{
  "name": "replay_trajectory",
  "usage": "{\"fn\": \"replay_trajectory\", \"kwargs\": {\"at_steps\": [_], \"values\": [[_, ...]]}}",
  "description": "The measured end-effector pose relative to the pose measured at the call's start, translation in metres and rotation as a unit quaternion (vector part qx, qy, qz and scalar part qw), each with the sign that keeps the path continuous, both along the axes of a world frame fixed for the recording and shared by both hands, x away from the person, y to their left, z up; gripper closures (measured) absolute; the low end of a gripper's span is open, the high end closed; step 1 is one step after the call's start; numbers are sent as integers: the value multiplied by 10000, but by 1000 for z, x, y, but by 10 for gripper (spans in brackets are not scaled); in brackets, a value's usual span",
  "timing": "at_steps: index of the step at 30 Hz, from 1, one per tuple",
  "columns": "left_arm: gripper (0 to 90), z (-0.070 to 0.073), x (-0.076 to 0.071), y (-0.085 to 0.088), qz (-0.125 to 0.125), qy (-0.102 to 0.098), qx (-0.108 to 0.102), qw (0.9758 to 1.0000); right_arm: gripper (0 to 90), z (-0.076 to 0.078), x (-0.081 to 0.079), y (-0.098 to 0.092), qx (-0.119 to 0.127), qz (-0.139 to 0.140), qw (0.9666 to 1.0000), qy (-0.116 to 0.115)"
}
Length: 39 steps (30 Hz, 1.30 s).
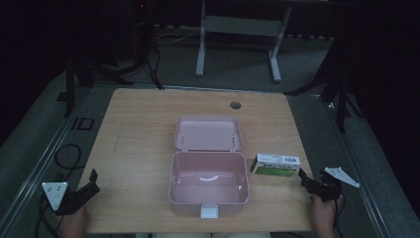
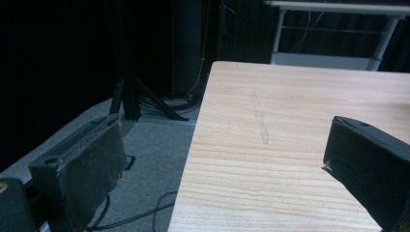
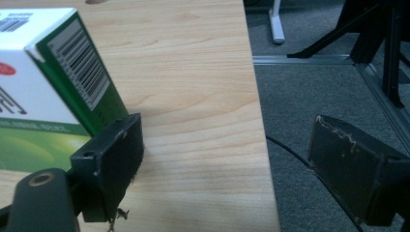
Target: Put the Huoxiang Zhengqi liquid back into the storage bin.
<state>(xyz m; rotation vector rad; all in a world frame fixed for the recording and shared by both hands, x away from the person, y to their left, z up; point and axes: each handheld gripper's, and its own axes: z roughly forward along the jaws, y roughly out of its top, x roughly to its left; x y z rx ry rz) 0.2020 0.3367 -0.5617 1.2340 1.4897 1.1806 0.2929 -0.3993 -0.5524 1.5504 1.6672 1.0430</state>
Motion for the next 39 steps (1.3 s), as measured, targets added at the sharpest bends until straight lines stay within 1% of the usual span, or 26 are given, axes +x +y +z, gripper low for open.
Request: {"fn": "replay_trajectory", "kwargs": {"at_steps": [2,6,7,9,11,14,15,16,17,20,21,22,23,24,25,26,27,28,29,31,32,33,34,37,38,39], "values": [[17,0,0,1,-37,-13,-71,10000,126,0,1,1,-56,87,9999,61],[17,0,0,1,-57,22,-54,10000,126,-1,3,3,-140,171,9996,184],[17,0,0,1,-80,37,-41,10000,126,-1,4,4,-166,293,9991,261],[17,0,0,1,-76,42,-36,10000,126,-1,5,5,-208,321,9988,315],[17,0,0,1,-88,44,-41,9999,127,-1,6,5,-211,442,9979,417],[17,0,1,2,-108,47,-88,9999,127,1,7,2,-150,738,9946,710],[17,0,1,2,-108,47,-88,9999,127,1,7,2,-150,738,9946,710],[17,0,1,2,-122,56,-83,9999,125,1,5,-2,-21,982,9915,849],[17,0,1,2,-127,71,-65,9999,125,2,5,-3,-10,1138,9891,934],[16,0,1,1,-141,98,-42,9998,125,5,3,-2,-168,1636,9787,1226],[17,0,1,1,-141,98,-42,9998,125,5,3,-2,-168,1636,9787,1226],[17,0,1,1,-151,104,-32,9998,127,7,2,0,-333,1909,9712,1390],[17,0,1,1,-151,104,-32,9998,127,7,2,0,-333,1909,9712,1390],[17,0,1,1,-168,116,-28,9998,127,9,1,1,-430,2188,9626,1537],[17,0,1,1,-168,116,-28,9998,127,9,1,1,-430,2188,9626,1537],[17,0,1,1,-180,120,-25,9998,128,11,1,3,-566,2426,9531,1719],[17,0,1,1,-180,120,-25,9998,128,11,1,3,-566,2426,9531,1719],[16,0,1,1,-191,113,-28,9998,134,13,2,6,-731,2643,9429,1891],[17,0,1,1,-189,111,-26,9998,133,14,2,8,-772,2794,9362,1990],[17,0,1,0,-199,114,-22,9997,132,15,2,11,-961,2952,9273,2093],[16,0,1,0,-200,117,-16,9997,129,17,2,13,-1040,3098,9202,2154],[17,0,1,0,-200,117,-16,9997,129,17,2,13,-1040,3098,9202,2154],[17,0,1,0,-212,122,-11,9997,129,19,2,15,-1108,3208,9144,2207],[17,0,1,0,-220,128,-10,9997,129,21,1,17,-1201,3379,9052,2282],[17,0,1,0,-220,130,-8,9997,129,21,1,19,-1253,3463,9002,2326],[17,0,1,0,-220,130,-8,9997,129,21,1,19,-1253,3463,9002,2326]]}}
